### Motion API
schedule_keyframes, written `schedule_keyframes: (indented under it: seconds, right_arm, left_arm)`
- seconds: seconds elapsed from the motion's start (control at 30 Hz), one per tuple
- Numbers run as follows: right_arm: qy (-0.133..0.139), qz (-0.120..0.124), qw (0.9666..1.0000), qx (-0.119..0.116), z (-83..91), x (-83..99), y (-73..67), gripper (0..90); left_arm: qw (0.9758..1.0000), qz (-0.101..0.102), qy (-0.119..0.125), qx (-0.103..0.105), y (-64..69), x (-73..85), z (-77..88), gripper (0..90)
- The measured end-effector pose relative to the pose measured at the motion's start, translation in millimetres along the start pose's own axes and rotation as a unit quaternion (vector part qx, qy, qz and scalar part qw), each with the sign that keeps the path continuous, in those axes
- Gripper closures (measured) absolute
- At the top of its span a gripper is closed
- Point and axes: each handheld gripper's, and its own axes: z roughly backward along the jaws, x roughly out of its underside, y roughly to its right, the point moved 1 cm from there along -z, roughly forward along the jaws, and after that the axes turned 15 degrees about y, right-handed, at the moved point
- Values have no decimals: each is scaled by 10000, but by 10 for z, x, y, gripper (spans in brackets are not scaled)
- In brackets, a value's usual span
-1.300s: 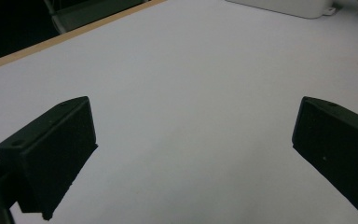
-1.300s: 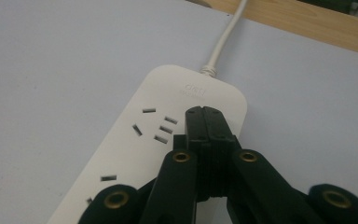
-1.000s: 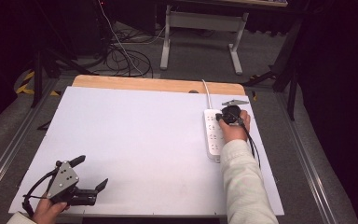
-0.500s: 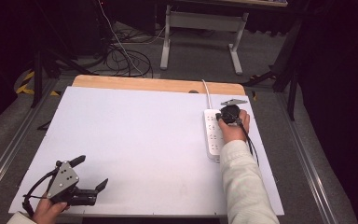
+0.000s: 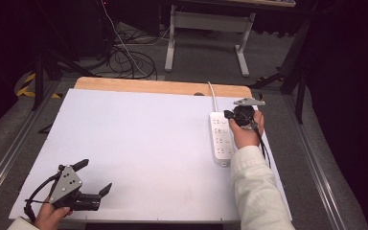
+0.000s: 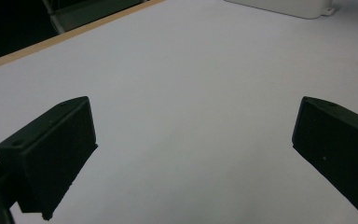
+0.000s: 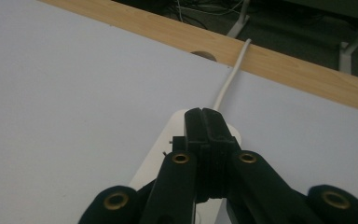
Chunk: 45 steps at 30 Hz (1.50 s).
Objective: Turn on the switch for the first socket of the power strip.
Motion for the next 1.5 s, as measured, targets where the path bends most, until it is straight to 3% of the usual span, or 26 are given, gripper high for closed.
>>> schedule_keyframes:
  seconds: [0.33, 0.43, 0.5, 0.63, 0.7, 0.97, 1.5]
  right_arm:
    - [191, 47, 9998, -99, 95, -85, -57, 900]
    - [418, -22, 9989, -210, 206, -159, -102, 773]
    - [448, -20, 9987, -252, 236, -175, -116, 749]
    - [560, -48, 9972, -484, 376, -226, -194, 617]
    - [708, -23, 9953, -655, 507, -272, -263, 517]
    - [995, 30, 9889, -1103, 812, -348, -468, 369]
    - [1118, -12, 9782, -1750, 1212, -99, -793, 201]
  left_arm:
    - [10000, -9, 29, -13, -4, -5, 6, 2]
    - [10000, 5, 19, -5, -7, -3, 2, 2]
    - [10000, 37, 32, -6, -6, -7, 1, 2]
    - [10000, 49, 43, -5, -6, -9, 6, 2]
    - [10000, 75, 52, 3, -7, -11, 7, 2]
    - [9999, 117, 74, 11, -13, -13, 6, 2]
    - [9993, 284, 187, 129, -17, -26, 27, 3]
